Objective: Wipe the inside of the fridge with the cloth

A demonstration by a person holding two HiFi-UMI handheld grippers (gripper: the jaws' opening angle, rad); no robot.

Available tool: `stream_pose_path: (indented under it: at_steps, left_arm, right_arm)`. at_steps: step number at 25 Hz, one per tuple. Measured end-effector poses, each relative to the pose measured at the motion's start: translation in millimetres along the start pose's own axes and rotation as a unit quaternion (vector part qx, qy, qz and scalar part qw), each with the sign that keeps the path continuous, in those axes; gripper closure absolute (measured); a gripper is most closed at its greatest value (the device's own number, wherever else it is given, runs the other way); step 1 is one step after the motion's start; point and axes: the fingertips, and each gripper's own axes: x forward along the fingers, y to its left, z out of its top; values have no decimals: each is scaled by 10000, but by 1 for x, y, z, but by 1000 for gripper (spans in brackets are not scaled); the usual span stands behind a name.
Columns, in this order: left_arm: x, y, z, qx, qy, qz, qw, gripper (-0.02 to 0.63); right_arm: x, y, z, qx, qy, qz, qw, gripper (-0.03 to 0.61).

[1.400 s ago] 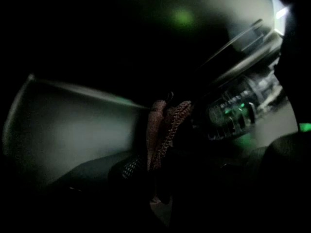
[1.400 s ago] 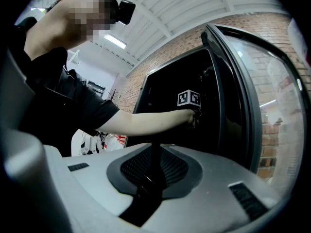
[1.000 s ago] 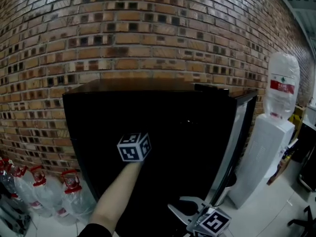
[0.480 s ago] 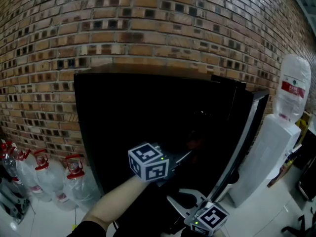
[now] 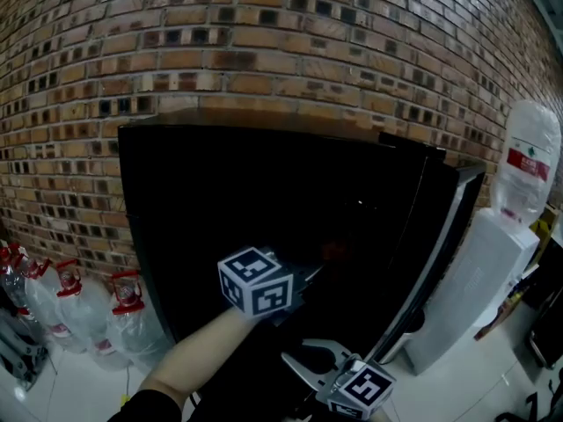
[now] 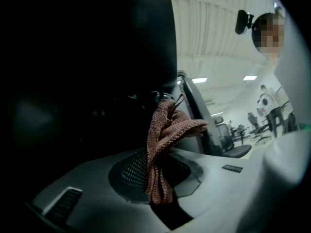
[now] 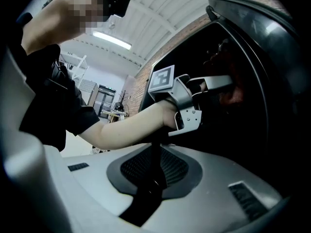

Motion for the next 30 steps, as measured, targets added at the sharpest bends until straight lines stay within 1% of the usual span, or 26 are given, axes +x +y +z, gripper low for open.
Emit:
stream_pose_path:
  at_steps: [3, 7, 9, 12, 14, 17, 21, 25, 28, 30]
  left_arm:
    - [-1, 29, -4, 19, 56, 483, 9988, 555]
    - [7, 57, -15, -158, 71, 688, 9975, 555]
    - [12, 66, -18, -64, 50, 859, 9963, 555]
    - [18, 83, -23, 249, 89, 1161, 9929, 555]
    - [22, 96, -28, 299, 91, 1320, 9908, 555]
    - [24, 120, -35, 376, 118, 1655, 9854, 555]
    - [31, 141, -42, 351, 164, 1844, 9821, 555]
    - [39, 158, -44, 666, 253, 2051, 9761, 557]
    - [42, 171, -50, 569, 352, 2177, 9737, 557]
    - [41, 178, -54, 567, 382, 2319, 9703, 557]
  right_arm:
    - [4, -5, -1, 64, -32, 111, 9999, 522]
    - [8, -9, -5, 79, 8, 162, 9998, 522]
    - [6, -12, -6, 94, 69, 156, 9998, 522]
    - [5, -15, -7, 154, -96, 189, 9997, 522]
    - [4, -13, -9, 209, -120, 237, 9994, 522]
    - [3, -10, -10, 205, 6, 279, 9994, 522]
    - [3, -12, -10, 212, 50, 231, 9995, 522]
    - [3, -14, -9, 234, 19, 156, 9996, 522]
    - [3, -16, -8, 248, -6, 107, 9996, 522]
    - [3, -17, -8, 254, -20, 79, 9996, 522]
